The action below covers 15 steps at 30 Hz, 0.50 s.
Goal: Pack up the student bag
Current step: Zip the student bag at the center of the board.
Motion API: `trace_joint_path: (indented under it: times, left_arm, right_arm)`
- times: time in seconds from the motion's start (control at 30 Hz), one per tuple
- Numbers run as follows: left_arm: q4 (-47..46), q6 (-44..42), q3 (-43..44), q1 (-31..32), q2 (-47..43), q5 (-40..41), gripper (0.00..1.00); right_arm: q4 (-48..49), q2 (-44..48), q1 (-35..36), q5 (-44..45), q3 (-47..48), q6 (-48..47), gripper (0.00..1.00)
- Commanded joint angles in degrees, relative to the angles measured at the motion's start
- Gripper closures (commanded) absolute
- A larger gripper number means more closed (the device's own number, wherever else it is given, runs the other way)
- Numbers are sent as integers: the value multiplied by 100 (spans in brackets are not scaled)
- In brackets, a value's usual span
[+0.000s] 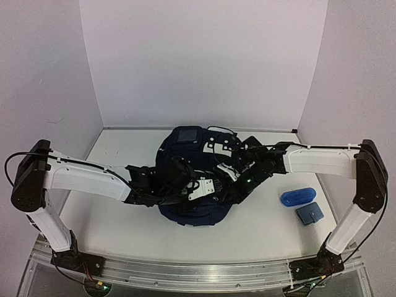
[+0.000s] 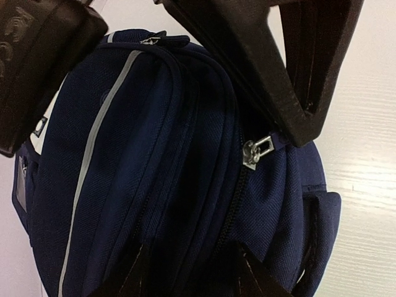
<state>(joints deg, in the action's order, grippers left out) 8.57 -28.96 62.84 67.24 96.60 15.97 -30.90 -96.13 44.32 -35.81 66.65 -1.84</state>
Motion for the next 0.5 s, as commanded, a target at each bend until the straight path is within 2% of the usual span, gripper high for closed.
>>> trace_joint_path:
  times: [0.0, 0.23, 0.3, 0.47]
  left_arm:
    - [-147, -414, 348, 31, 129, 190, 60]
    - [119, -248, 241, 33, 10, 685, 97]
    - [221, -157, 191, 34, -89, 839, 100]
    - [359, 101, -39, 18, -484, 1097, 100]
  right_arm:
    - [-73, 367, -94, -512, 188, 8, 100]
    - [-210, 614, -260, -35, 32, -185, 100]
    - [-286, 630, -340, 92, -47, -231, 100]
    - [-452, 747, -696, 296, -176, -335, 100]
